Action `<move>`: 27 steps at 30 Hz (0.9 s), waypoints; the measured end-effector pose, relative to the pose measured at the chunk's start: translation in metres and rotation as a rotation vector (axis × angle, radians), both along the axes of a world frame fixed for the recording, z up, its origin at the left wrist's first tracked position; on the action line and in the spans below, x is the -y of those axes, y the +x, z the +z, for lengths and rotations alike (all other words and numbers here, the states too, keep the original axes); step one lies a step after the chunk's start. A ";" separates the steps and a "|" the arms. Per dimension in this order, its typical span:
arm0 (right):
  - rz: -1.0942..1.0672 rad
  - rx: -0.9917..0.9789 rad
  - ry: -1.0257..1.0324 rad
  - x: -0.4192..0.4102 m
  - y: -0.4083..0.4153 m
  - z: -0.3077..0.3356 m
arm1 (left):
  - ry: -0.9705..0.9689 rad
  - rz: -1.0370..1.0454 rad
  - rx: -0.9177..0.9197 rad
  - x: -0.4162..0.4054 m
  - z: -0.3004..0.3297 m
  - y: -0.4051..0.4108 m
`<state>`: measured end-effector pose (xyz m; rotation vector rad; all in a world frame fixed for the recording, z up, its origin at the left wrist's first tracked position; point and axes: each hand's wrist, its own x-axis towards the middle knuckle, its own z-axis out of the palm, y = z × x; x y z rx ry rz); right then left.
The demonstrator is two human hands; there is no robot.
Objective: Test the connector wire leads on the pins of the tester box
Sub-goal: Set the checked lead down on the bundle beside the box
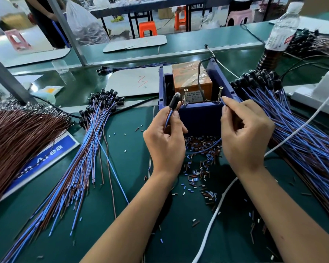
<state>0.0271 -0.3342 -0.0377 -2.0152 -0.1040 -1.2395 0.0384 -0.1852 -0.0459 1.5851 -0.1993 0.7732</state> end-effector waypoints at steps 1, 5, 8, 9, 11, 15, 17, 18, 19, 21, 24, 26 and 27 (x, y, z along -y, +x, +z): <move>0.001 0.001 0.001 0.000 0.000 0.000 | 0.000 0.000 0.001 0.000 0.000 0.000; -0.006 0.007 0.004 0.000 0.000 -0.001 | -0.018 0.009 0.007 -0.001 0.002 -0.001; -0.014 0.013 -0.004 0.001 0.000 -0.001 | -0.047 0.028 -0.011 -0.003 -0.001 0.000; -0.019 0.019 -0.011 0.001 0.000 -0.001 | -0.055 0.029 -0.017 -0.003 -0.003 0.001; -0.022 0.025 -0.019 0.001 0.000 0.000 | -0.064 0.026 -0.025 -0.003 -0.003 0.002; -0.018 0.024 -0.023 0.001 -0.001 0.000 | -0.049 0.032 -0.036 -0.004 -0.003 0.002; -0.020 0.032 -0.024 0.001 -0.001 0.000 | -0.041 0.031 -0.034 -0.005 -0.004 0.002; -0.019 0.036 -0.025 0.001 -0.001 0.001 | -0.036 0.030 -0.032 -0.005 -0.003 0.002; -0.016 0.034 -0.028 0.001 -0.001 0.001 | -0.035 0.030 -0.033 -0.005 -0.003 0.002; -0.013 0.031 -0.029 0.001 -0.001 0.000 | -0.037 0.028 -0.041 -0.005 -0.003 0.002; -0.016 0.033 -0.029 0.001 -0.001 -0.001 | -0.036 0.024 -0.055 -0.004 -0.003 0.001; -0.013 0.034 -0.030 0.001 0.000 -0.001 | -0.039 0.014 -0.061 -0.004 -0.002 0.000; -0.009 0.034 -0.030 0.001 -0.001 -0.001 | -0.036 0.010 -0.064 -0.004 -0.002 0.000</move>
